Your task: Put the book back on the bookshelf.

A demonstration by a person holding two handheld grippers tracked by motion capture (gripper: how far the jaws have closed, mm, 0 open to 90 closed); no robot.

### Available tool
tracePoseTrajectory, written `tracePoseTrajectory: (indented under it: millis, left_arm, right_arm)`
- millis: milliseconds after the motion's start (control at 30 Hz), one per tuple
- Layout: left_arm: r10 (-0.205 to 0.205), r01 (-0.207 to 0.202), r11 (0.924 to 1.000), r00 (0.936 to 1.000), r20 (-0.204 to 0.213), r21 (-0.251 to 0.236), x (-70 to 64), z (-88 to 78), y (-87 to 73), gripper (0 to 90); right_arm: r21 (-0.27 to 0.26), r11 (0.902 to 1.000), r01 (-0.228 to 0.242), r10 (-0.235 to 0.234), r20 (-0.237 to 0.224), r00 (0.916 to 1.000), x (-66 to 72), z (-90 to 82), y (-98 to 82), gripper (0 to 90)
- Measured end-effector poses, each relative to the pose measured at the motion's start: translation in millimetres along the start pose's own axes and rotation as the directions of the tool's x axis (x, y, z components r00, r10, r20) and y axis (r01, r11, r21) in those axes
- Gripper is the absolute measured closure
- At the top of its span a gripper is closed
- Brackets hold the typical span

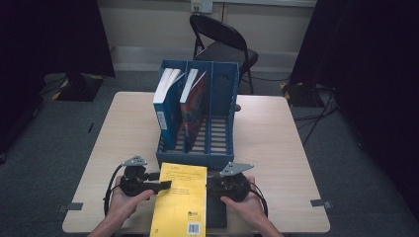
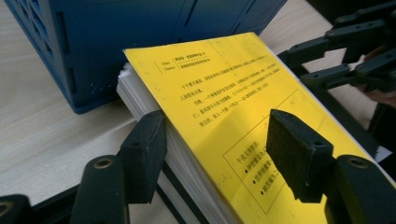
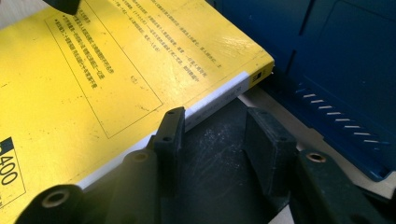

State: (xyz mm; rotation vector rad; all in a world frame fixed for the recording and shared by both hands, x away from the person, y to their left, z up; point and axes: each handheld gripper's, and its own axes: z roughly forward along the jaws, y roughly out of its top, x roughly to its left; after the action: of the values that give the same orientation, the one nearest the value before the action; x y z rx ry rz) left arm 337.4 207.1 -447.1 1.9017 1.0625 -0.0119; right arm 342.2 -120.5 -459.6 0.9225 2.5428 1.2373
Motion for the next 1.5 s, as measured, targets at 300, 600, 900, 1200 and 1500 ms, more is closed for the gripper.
tracePoseTrajectory:
  millis: [300, 600, 900, 1200, 1500]
  left_arm:
    - [0.035, -0.038, 0.9985, 0.9967, 0.073, 0.039, -9.2, -1.1, -8.9, 44.3]
    - [0.011, -0.015, 0.9991, 0.9942, 0.107, 0.039, -8.9, 14.7, 0.4, 49.9]
    - [-0.044, 0.027, 0.9955, 0.9795, 0.196, 0.091, -10.3, 35.7, 13.4, 60.6]
    - [-0.029, 0.015, 0.9975, 0.9774, 0.210, 0.069, -9.9, 36.6, 7.6, 75.1]
    - [0.007, -0.015, 0.9992, 0.9811, 0.194, 0.038, -15.6, 30.2, 6.1, 79.5]
  right_arm:
    - [-0.004, 1.0000, 0.001, -0.001, 0.001, 1.0000, 0.2, 0.0, -0.4, 57.9]
    - [0.000, 1.0000, -0.002, 0.002, -0.010, 1.0000, -1.9, 0.3, 0.6, 56.4]
    - [0.010, 1.0000, 0.002, -0.002, -0.001, 1.0000, -2.4, 0.3, 1.9, 53.1]
    - [0.016, 0.9998, -0.007, 0.008, -0.018, 0.9998, -0.2, -2.5, 1.8, 44.2]
    - [-0.010, 0.9999, -0.014, 0.013, -0.033, 0.9994, 3.4, -10.8, 3.7, 42.0]
